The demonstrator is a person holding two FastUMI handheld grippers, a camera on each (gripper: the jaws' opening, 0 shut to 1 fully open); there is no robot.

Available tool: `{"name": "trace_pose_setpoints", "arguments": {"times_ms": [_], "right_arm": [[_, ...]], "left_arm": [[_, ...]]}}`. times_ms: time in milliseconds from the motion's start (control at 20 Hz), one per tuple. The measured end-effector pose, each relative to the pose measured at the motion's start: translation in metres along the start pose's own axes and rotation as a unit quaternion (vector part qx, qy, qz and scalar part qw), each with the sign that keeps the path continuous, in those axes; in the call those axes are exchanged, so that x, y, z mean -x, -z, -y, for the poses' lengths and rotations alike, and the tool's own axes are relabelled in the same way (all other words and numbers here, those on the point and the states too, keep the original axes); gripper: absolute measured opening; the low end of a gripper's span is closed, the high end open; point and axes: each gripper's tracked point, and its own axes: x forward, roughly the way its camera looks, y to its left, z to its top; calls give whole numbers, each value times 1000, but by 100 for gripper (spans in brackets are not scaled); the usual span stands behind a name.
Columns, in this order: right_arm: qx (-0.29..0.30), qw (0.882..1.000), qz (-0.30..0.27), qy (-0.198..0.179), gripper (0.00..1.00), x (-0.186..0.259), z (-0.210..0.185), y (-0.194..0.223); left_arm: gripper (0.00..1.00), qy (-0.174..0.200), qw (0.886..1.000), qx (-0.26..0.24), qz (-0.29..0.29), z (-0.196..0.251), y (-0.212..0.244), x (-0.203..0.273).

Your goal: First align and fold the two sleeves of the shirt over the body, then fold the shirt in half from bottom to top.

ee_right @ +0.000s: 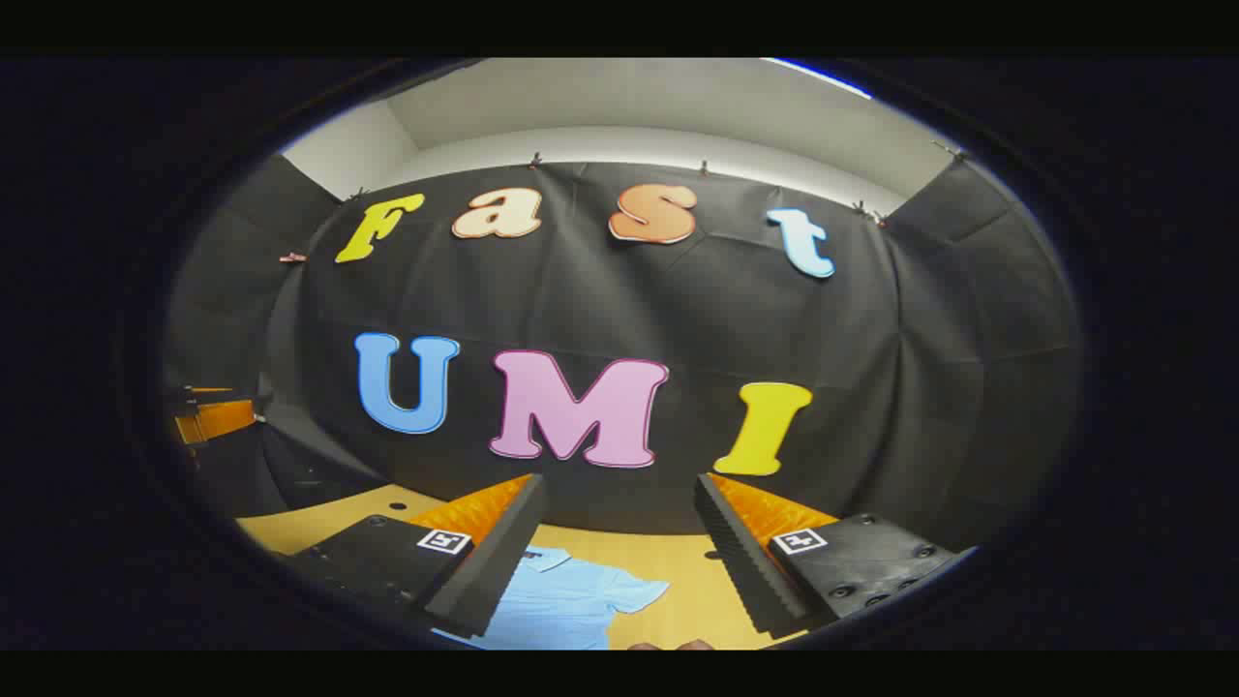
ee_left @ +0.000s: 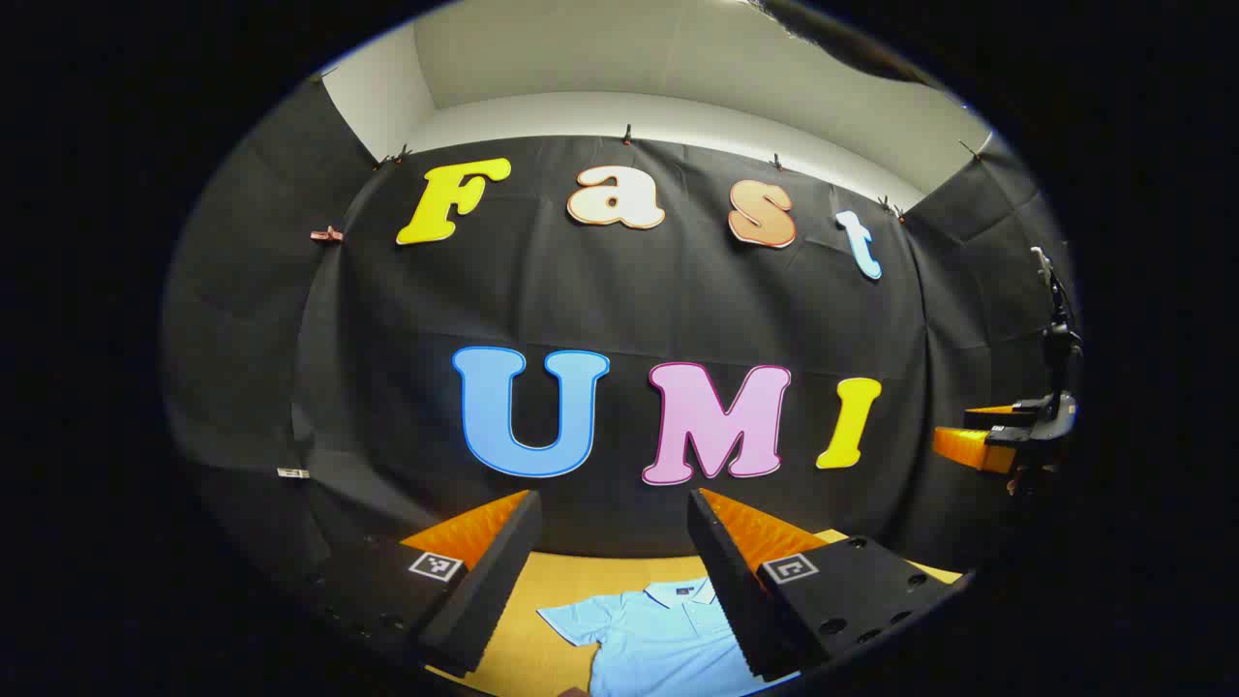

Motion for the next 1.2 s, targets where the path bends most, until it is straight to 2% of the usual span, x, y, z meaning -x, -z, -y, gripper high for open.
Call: {"name": "trace_pose_setpoints", "arguments": {"times_ms": [250,350,450,500,700,850,1000,1200], "right_arm": [[2,1000,0,-6,97,-31,-5,0],[10,1000,6,-8,96,-30,-17,-7],[10,1000,-12,1,97,-24,-25,-3],[14,1000,-13,5,94,-21,-30,-5],[36,999,-20,29,96,-11,-40,-8],[33,999,-23,28,95,-6,-54,-8],[49,998,-27,33,95,-5,-56,-9],[40,998,-36,37,97,-11,-53,-8]], "left_arm": [[96,-17,1000,-16,6,-17,-4,-13],[96,7,1000,-17,9,-20,-4,-17],[97,21,1000,-14,-6,-30,1,-21],[97,26,1000,-11,-3,-33,-1,-21],[96,46,999,-7,-11,-46,8,-20],[96,54,998,2,-17,-52,15,-21],[96,58,998,14,-25,-58,22,-22],[97,64,997,16,-32,-66,26,-28]]}}
